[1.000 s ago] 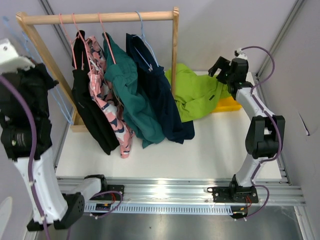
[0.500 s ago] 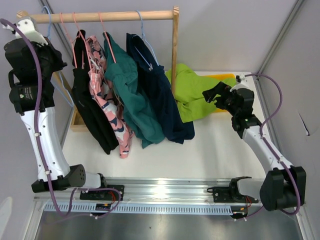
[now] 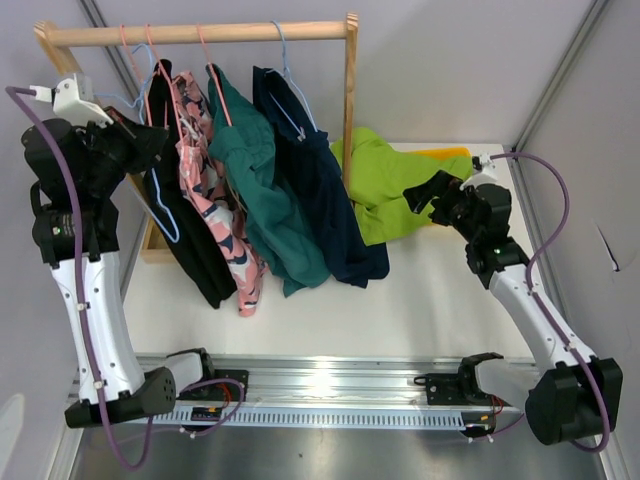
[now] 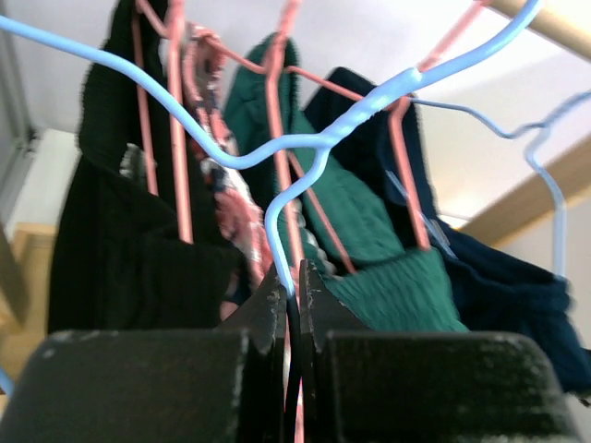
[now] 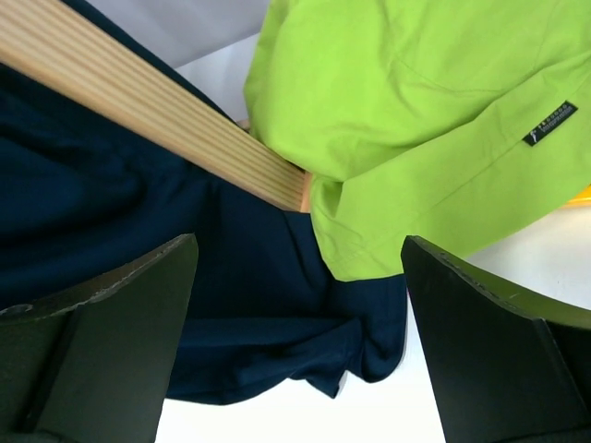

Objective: Remove the shorts from the hanger

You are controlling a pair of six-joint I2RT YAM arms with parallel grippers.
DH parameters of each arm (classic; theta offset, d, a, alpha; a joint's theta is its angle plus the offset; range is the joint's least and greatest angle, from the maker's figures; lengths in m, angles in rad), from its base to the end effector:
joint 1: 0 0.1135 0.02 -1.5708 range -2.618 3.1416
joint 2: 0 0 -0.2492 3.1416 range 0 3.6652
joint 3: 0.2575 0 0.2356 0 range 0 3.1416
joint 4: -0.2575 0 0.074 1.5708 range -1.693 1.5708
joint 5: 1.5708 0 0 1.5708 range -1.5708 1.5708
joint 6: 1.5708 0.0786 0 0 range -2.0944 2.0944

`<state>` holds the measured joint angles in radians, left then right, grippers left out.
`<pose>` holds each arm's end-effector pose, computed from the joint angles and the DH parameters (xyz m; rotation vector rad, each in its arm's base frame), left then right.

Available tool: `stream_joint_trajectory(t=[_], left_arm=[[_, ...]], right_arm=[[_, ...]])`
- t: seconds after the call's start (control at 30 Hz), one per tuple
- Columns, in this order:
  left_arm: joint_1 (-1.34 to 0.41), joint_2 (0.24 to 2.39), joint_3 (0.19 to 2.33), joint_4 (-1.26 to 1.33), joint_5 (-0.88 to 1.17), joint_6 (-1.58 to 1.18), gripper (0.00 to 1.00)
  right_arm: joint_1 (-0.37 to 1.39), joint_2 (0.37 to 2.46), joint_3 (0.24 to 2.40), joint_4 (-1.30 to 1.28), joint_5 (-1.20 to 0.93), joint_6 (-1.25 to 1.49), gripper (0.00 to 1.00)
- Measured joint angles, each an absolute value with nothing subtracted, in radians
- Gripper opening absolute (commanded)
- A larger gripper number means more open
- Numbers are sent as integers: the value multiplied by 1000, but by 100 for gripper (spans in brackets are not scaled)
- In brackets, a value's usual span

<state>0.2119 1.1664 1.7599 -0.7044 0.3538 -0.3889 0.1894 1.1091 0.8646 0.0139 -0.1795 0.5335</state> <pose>0.2248 0.0205 0.5034 -0.2392 1.6760 -0.4299 0.2840 0.0687 0.3051 0.1862 1.8401 0.6722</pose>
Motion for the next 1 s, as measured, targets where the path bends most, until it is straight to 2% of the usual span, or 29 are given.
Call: stream_joint_trajectory(t=[0.23, 0.57, 0.73, 1.0], left_arm=[[212, 1098, 1721, -664, 436, -457, 0], [209, 1036, 1532, -510, 617, -585, 0], [217, 1067, 1576, -534, 597, -574, 0], [239, 1109, 1754, -627, 422, -522, 0]], right_arm=[[191, 1037, 865, -45, -163, 511, 99], [191, 980, 865, -118, -143, 480, 99], [191, 960, 865, -136, -139, 465, 99], [191, 960, 865, -160, -140, 446, 100]])
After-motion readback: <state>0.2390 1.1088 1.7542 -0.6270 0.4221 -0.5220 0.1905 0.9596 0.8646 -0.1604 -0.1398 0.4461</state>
